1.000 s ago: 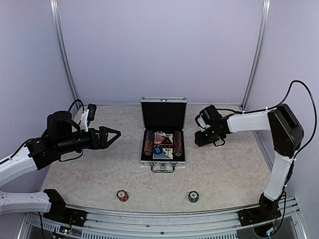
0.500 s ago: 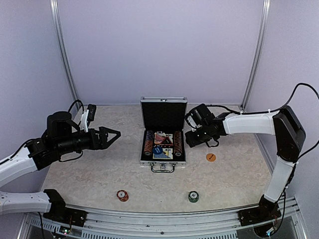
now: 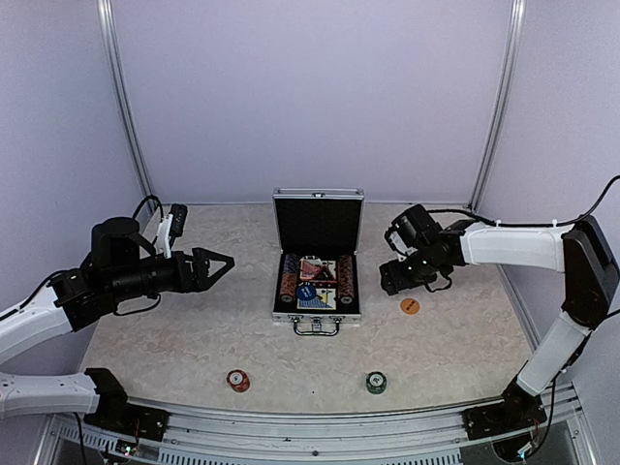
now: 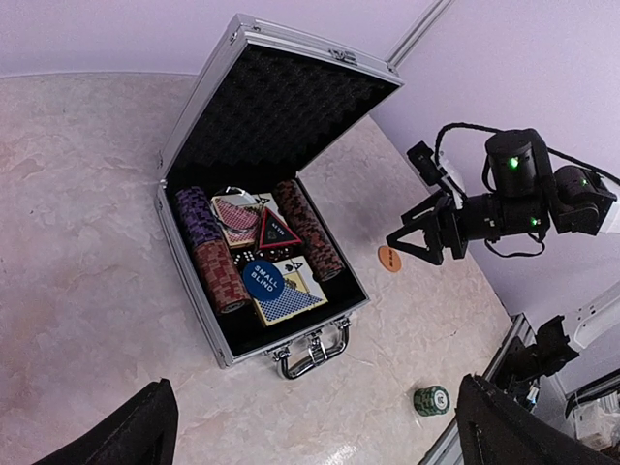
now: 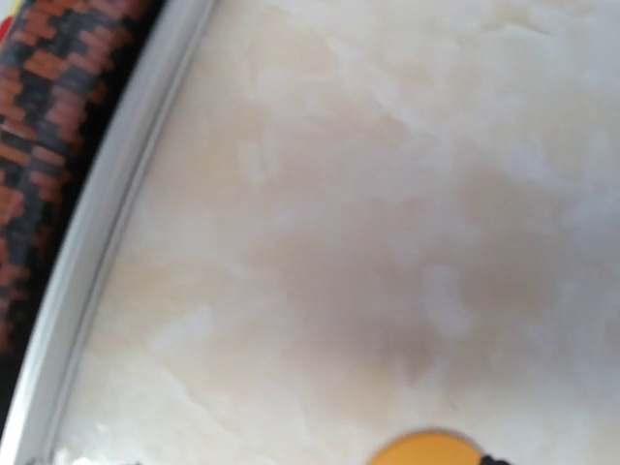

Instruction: Pack up texas hold em set

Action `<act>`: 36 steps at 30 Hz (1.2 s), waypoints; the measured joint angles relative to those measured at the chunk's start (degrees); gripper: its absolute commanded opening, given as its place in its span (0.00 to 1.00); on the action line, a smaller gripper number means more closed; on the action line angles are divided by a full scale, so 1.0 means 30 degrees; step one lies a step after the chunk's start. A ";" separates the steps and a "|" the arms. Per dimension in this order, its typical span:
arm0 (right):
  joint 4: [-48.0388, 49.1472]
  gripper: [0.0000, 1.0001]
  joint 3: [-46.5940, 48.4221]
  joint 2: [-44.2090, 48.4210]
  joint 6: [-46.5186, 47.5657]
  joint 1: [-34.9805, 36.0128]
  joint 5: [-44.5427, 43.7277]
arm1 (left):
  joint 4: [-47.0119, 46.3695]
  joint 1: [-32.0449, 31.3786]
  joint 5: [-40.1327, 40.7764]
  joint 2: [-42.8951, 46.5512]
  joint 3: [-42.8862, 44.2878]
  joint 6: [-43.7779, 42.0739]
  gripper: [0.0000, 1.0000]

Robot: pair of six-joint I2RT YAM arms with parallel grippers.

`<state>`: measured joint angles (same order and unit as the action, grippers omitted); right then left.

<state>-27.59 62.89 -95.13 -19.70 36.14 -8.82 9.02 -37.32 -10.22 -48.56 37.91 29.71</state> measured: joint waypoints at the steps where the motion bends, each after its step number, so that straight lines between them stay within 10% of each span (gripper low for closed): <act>1: -0.0073 0.75 -0.0146 0.0233 -0.0029 -0.0240 0.0270 | -0.0007 0.0000 -0.0015 -0.0007 0.0000 0.0007 0.99; 36: -0.3096 0.74 0.0452 -0.2761 0.2849 -0.3228 0.4204 | -0.0007 0.0146 -0.0036 -0.0051 0.0000 -0.0022 0.99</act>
<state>-36.88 64.25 -103.42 -11.16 26.46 3.79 8.99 -36.88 -10.33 -48.71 37.91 29.65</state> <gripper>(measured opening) 0.765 0.990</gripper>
